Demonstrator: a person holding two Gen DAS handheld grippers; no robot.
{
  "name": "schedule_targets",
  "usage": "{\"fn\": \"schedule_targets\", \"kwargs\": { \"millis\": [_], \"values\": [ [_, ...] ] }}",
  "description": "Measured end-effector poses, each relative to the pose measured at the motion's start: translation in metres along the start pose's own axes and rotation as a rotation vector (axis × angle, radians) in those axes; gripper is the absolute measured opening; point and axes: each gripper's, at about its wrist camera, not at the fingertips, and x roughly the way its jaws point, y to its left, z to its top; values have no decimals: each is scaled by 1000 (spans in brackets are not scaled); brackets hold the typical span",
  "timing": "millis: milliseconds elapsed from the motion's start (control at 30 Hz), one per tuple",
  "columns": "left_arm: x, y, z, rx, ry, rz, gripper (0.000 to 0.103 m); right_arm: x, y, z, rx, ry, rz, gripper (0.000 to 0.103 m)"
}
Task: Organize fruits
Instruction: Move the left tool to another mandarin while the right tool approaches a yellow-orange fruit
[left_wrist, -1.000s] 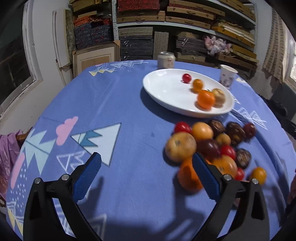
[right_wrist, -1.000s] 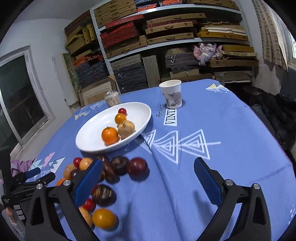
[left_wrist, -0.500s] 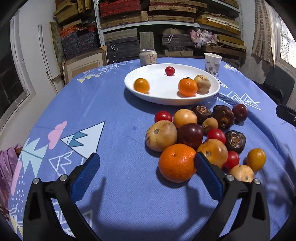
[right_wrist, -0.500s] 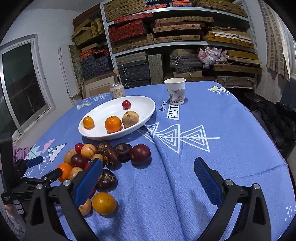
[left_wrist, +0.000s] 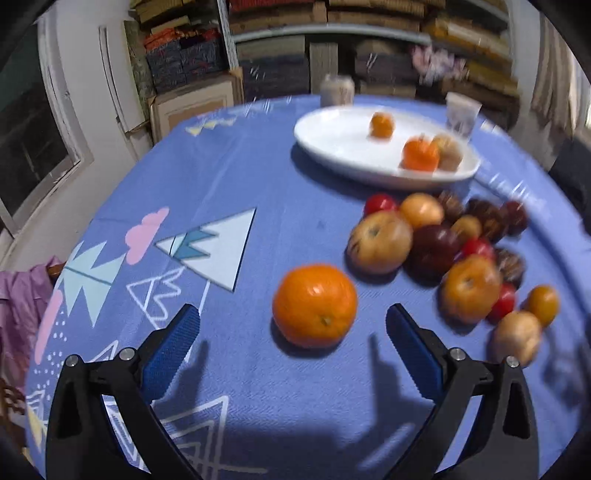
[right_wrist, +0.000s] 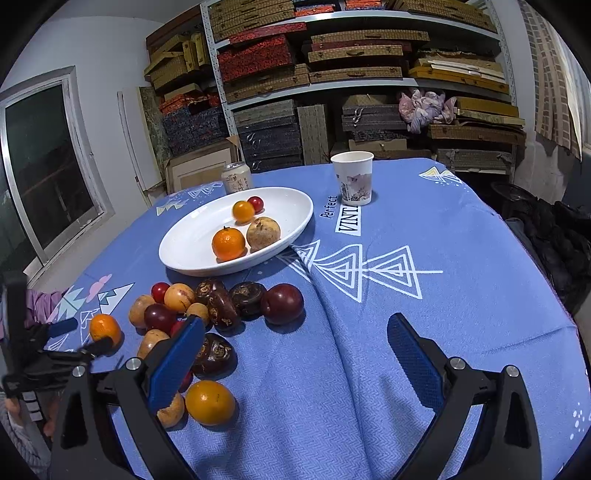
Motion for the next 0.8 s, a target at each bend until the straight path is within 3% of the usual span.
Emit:
{"fn": "schedule_targets", "kwargs": {
  "millis": [133,267,467,567,667,800],
  "values": [
    [13,21,0,-91,59,7,99,6,8,-5,-32,35,17,100],
    [16,39,1,-157,41,50,99,16,28,-16,-129,104,30,100],
    [9,26,11,-78,-44,90,99,13,42,-30,-212,138,21,100],
    [11,23,12,-59,-32,90,99,19,49,-40,-261,188,-6,100],
    [10,23,12,-60,-36,95,99,24,42,-39,-224,215,-19,100],
    [13,25,12,-73,-20,69,99,18,30,-33,-192,155,-124,100]
  ]
}}
